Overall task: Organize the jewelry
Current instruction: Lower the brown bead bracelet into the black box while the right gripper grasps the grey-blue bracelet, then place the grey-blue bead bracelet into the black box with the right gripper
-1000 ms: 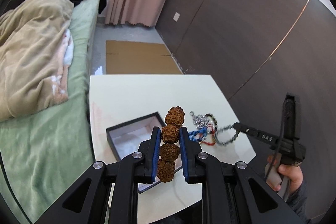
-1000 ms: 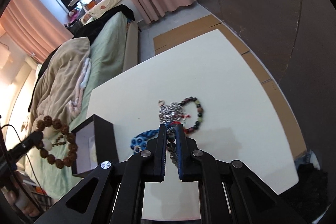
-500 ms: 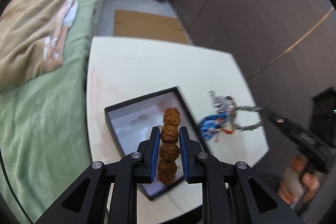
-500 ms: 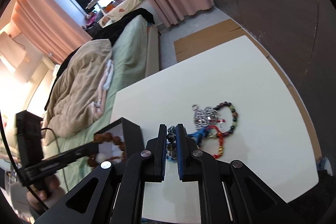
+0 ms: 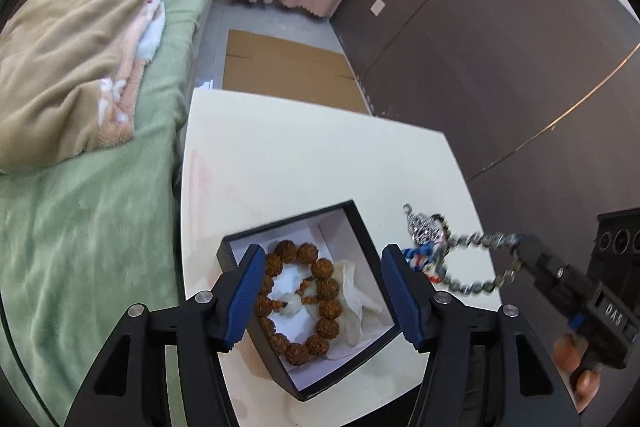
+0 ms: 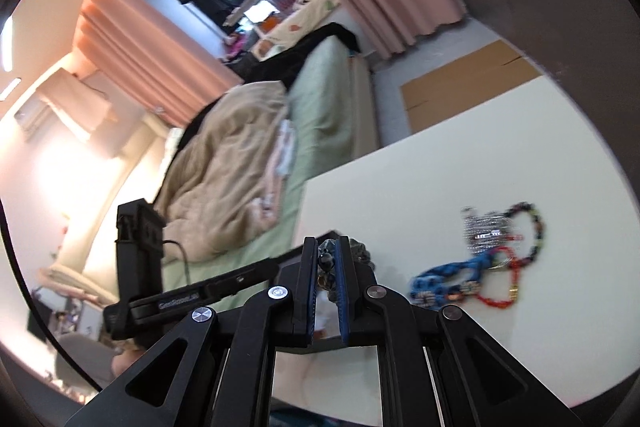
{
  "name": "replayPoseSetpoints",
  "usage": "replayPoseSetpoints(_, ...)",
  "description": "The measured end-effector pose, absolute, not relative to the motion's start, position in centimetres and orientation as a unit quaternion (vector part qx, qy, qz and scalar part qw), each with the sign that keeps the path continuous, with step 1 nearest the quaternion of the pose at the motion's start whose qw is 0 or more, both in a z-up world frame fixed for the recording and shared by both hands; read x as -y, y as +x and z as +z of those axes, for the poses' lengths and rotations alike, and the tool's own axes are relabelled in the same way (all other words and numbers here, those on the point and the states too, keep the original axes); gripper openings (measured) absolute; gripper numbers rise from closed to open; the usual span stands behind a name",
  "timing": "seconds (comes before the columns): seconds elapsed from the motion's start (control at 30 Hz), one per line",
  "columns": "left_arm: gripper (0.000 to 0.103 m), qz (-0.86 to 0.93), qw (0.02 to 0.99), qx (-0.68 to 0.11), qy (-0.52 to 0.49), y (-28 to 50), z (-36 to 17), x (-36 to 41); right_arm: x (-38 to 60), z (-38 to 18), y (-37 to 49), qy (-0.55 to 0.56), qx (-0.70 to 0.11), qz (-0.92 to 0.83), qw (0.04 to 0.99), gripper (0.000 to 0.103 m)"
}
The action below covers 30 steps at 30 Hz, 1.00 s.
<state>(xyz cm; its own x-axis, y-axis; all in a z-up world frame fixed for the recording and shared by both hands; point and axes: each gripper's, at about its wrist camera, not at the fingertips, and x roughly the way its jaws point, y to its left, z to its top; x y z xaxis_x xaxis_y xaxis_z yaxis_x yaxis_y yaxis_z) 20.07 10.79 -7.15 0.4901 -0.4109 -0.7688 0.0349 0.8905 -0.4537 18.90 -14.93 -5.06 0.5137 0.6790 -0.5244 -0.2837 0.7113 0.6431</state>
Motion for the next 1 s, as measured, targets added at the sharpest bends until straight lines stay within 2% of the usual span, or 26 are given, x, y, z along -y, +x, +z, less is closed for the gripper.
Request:
replayPoseSetpoints(0.43,0.061,-0.113,0.848,-0.47,-0.219,19.6,-6.3,-13.6,9.0,-5.7,19.1,0.212,-0.419,0.319,0.823,0.01)
replayPoseSetpoints(1.0,0.061,-0.109,0.848,-0.465,-0.232,19.4,-5.8,-14.6,8.0,-7.6,19.3,0.138,-0.453,0.256,0.843,0.01)
